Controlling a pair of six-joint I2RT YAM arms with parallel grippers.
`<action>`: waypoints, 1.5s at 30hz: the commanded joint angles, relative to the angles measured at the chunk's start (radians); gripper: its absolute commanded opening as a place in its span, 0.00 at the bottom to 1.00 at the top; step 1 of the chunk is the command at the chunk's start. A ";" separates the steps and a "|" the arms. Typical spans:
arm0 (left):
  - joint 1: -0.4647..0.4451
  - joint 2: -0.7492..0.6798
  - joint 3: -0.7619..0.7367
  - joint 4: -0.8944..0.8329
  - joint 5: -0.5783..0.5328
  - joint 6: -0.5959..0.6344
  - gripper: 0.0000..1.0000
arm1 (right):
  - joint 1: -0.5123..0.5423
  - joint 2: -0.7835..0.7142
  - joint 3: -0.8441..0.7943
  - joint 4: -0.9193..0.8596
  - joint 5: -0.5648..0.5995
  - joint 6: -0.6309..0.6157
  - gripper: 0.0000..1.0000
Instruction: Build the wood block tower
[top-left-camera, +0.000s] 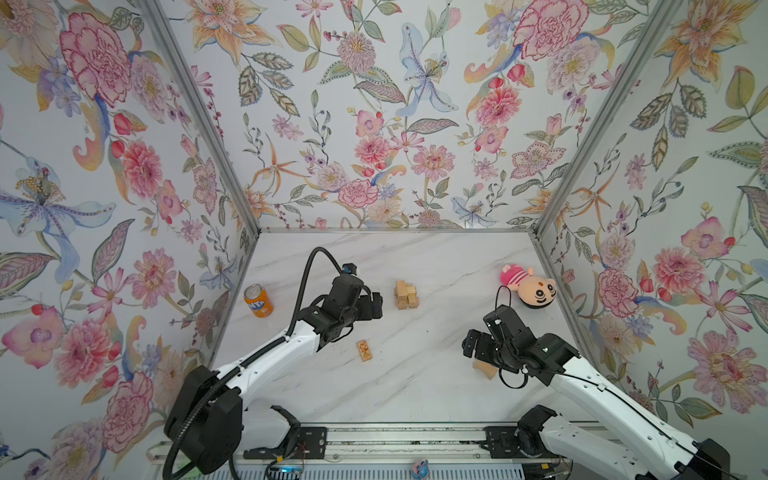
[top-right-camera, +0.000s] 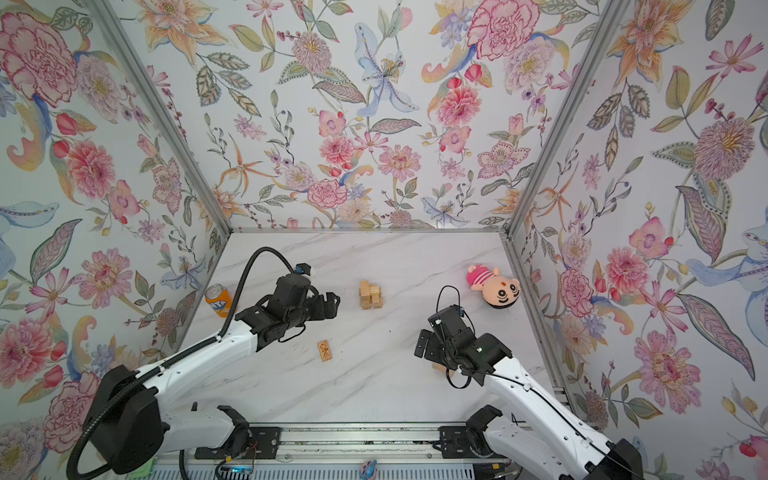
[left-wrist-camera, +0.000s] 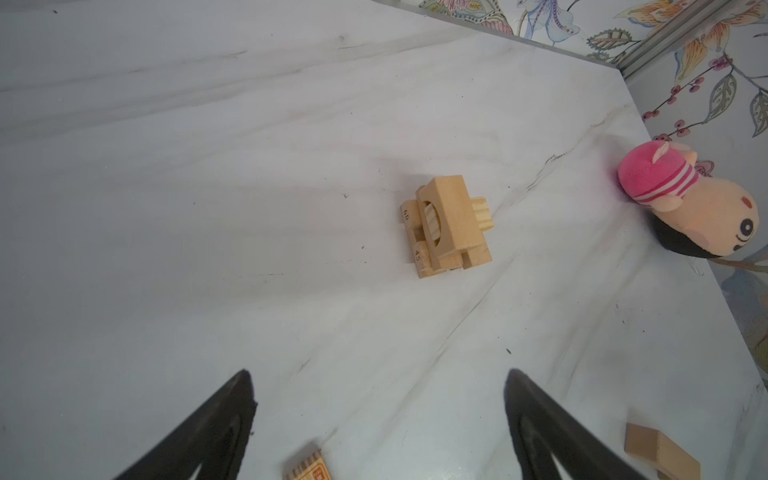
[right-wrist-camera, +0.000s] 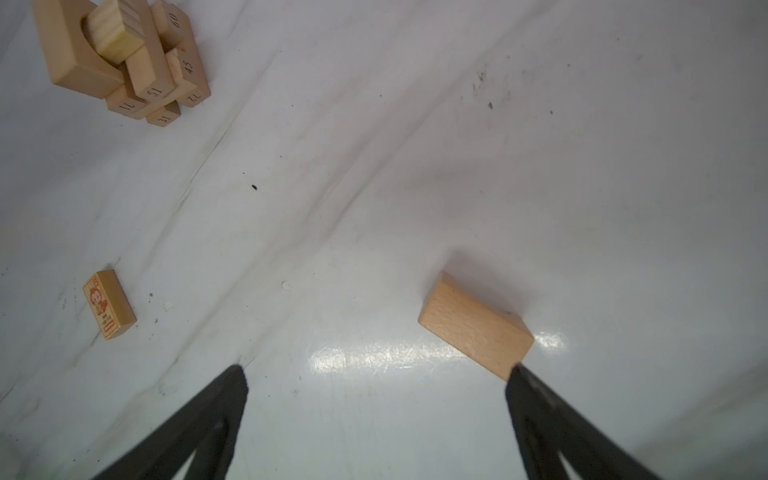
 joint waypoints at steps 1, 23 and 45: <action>0.013 0.117 0.112 0.065 0.059 0.031 0.92 | -0.003 0.062 0.071 -0.018 0.016 -0.063 0.99; 0.078 0.565 0.394 0.193 0.259 -0.018 0.83 | -0.044 0.240 0.223 -0.019 0.001 -0.167 0.99; 0.029 0.620 0.423 0.215 0.296 -0.063 0.82 | -0.082 0.183 0.190 -0.019 -0.011 -0.186 0.99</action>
